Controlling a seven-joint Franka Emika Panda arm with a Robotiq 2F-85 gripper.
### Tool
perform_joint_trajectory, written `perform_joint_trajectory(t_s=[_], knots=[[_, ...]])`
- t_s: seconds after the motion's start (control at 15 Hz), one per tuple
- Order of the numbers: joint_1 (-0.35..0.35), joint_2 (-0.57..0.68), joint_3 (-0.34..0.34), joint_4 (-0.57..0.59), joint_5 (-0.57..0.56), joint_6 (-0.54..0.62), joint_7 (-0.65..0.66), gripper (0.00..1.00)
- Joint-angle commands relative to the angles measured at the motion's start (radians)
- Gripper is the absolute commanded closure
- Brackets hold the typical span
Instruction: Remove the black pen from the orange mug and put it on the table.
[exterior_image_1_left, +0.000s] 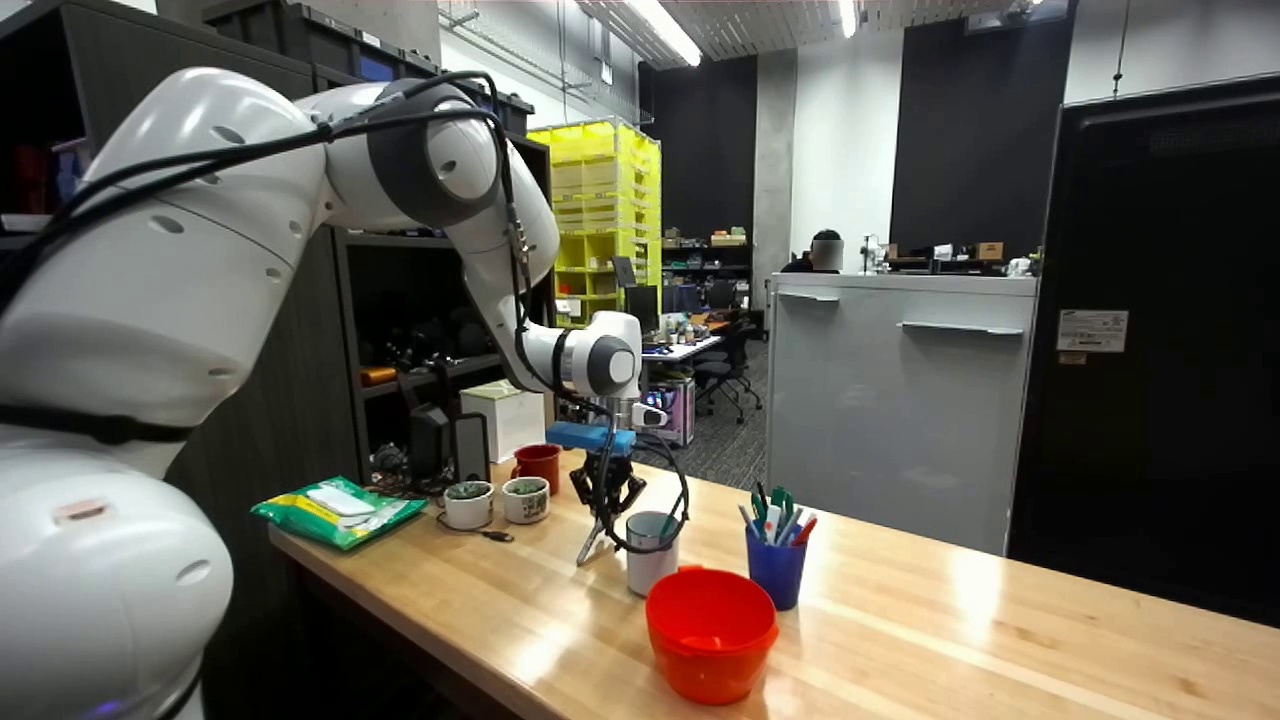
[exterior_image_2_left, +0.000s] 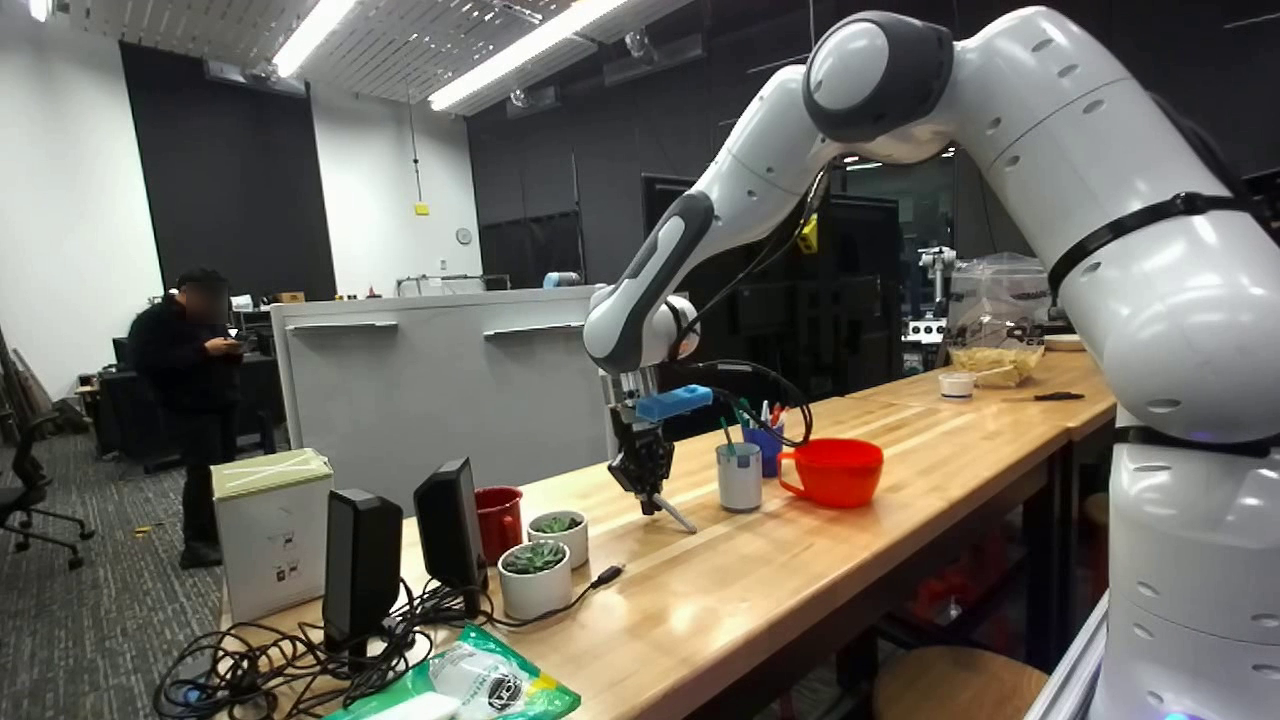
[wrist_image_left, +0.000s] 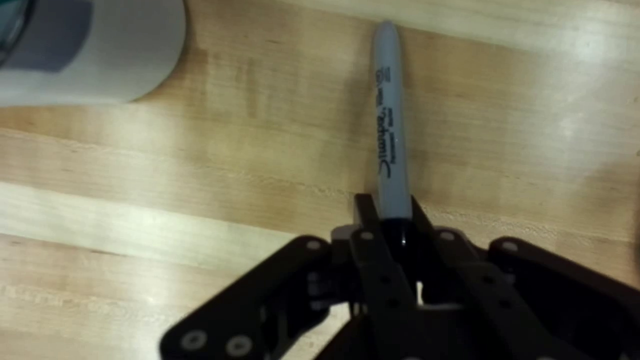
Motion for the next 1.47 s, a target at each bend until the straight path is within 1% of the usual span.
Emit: perform_joint_trajectory(t_s=[0.0, 0.07, 0.13, 0.2, 0.33, 0.8, 0.87, 1.2, 1.4], knots=[[0.006, 0.000, -0.006, 0.002, 0.004, -0.002, -0.002, 0.96], [0.007, 0.000, -0.007, 0.002, 0.003, -0.003, 0.000, 0.96], [0.008, -0.001, -0.007, 0.001, 0.003, -0.004, 0.001, 0.60], [0.009, -0.002, -0.008, -0.001, 0.000, -0.002, 0.005, 0.59], [0.011, -0.003, -0.009, -0.001, -0.002, -0.004, 0.005, 0.50], [0.032, -0.030, -0.009, -0.012, -0.024, -0.003, 0.015, 0.02], [0.038, -0.037, -0.009, -0.012, -0.030, -0.004, 0.019, 0.00], [0.064, -0.083, -0.011, -0.016, -0.057, -0.015, 0.059, 0.00], [0.077, -0.132, -0.017, -0.031, -0.066, -0.025, 0.112, 0.00]])
